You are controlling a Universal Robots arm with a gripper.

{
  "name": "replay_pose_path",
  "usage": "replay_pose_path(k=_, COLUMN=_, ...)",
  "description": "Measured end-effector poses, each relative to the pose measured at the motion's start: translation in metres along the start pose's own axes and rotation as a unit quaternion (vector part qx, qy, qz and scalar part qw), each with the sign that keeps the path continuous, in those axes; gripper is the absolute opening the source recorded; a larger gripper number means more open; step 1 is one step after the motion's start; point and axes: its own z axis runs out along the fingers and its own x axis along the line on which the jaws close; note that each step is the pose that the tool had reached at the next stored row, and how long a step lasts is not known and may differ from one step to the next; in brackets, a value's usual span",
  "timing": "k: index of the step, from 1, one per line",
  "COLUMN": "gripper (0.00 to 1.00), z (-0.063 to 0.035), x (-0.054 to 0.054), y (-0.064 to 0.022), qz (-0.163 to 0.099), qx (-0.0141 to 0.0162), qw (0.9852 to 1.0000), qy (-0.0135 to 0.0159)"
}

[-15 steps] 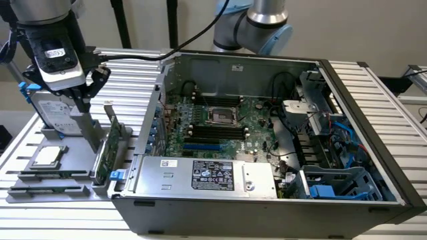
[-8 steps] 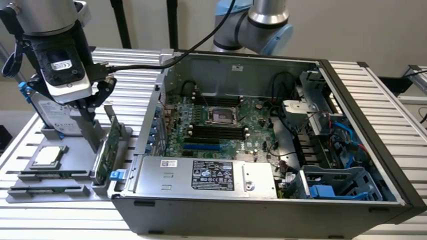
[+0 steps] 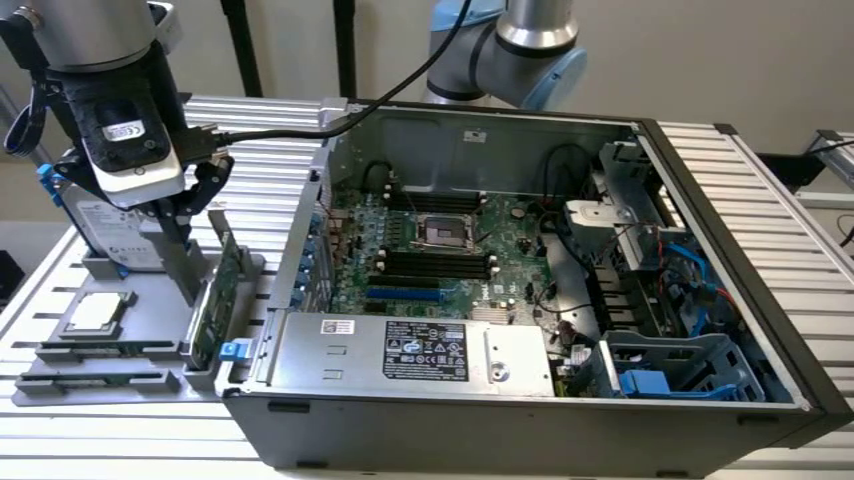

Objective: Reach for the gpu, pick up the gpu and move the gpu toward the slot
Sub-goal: 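Pick up the gpu and move the gpu toward the slot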

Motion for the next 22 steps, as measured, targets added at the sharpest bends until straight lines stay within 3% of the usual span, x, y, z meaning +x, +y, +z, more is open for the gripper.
replay_pose_path(k=9, gripper=0.12, z=0.0, x=0.0, y=0.0, qz=0.0, qx=0.0, qw=1.0, qy=0.0)
replay_pose_path(k=12, gripper=0.3, z=0.0, x=0.0, y=0.0, qz=0.0, qx=0.0, qw=1.0, qy=0.0)
replay_pose_path(k=15, gripper=0.36, z=0.0034, x=0.0, y=-0.0001, qz=0.0, qx=0.0, qw=1.0, qy=-0.0019)
replay_pose_path(k=16, gripper=0.42, z=0.0051, x=0.0, y=-0.0002, qz=0.0, qx=0.0, qw=1.0, qy=-0.0022)
replay_pose_path(k=22, gripper=0.42, z=0.016, x=0.002, y=-0.0005, qz=-0.001, qx=0.0001, qw=1.0, qy=-0.0041)
